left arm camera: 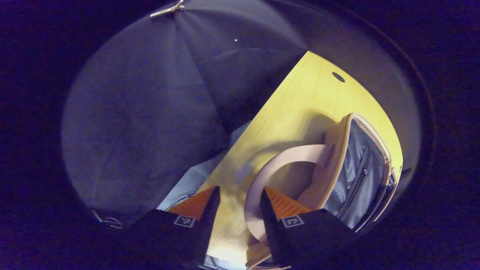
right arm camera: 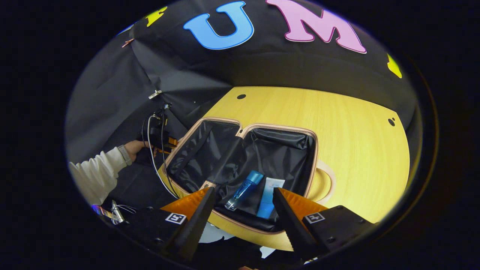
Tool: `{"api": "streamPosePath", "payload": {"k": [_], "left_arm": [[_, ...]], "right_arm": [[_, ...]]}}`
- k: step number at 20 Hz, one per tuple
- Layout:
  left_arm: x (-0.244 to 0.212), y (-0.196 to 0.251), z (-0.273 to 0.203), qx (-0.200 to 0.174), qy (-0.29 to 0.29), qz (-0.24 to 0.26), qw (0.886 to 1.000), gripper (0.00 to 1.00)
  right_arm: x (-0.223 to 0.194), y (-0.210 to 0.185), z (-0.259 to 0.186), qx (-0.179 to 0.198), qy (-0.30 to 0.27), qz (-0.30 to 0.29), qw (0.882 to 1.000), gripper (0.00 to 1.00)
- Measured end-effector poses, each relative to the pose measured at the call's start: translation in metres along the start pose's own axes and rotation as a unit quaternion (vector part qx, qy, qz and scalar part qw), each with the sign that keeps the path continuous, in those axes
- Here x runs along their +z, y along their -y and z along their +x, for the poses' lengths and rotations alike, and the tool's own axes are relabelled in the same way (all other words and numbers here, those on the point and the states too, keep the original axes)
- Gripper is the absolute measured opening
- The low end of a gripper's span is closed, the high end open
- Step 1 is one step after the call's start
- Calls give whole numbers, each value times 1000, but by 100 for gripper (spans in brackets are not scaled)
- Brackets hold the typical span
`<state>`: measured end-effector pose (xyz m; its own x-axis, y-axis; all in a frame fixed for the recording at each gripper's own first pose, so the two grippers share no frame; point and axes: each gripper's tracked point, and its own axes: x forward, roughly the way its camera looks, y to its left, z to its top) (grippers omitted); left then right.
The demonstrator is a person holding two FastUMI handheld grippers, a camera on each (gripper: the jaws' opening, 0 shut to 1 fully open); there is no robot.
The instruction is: First open the suitcase, pack the skin care products into it, and then close the suitcase.
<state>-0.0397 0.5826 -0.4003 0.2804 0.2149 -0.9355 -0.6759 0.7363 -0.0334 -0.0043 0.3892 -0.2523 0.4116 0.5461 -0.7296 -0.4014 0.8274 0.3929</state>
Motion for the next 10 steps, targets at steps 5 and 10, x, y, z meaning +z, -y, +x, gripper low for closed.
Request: {"api": "streamPosePath", "payload": {"k": [5,10], "left_arm": [[12,9,-25,-20,27,-4,999,14],[31,36,-103,-69,89,35,993,7]], "right_arm": [[5,16,-20,-19,29,6,999,97],[11,24,-35,-17,49,-5,999,97]]}}
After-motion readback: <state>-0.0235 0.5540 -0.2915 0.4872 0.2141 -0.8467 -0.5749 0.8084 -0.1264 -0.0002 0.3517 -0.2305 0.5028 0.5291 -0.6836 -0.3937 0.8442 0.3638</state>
